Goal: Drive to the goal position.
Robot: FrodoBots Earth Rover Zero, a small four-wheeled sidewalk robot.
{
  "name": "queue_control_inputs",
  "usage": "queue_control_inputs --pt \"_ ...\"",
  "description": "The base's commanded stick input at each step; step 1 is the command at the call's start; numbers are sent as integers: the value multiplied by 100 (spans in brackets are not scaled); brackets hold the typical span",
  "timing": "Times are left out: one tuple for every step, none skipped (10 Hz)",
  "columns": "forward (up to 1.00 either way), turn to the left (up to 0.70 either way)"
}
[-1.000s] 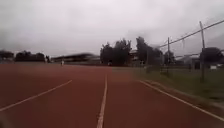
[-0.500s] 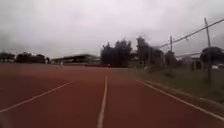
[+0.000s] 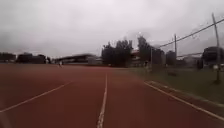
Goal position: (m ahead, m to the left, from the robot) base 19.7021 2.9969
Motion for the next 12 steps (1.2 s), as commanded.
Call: queue_control_inputs --pt "70 0" --pt "70 0" --pt "70 0" --pt "70 0" --pt "70 0" --pt "70 0" --pt "70 0" --pt "70 0" --pt "70 0" --pt "70 0" --pt "70 0" --pt "70 0"
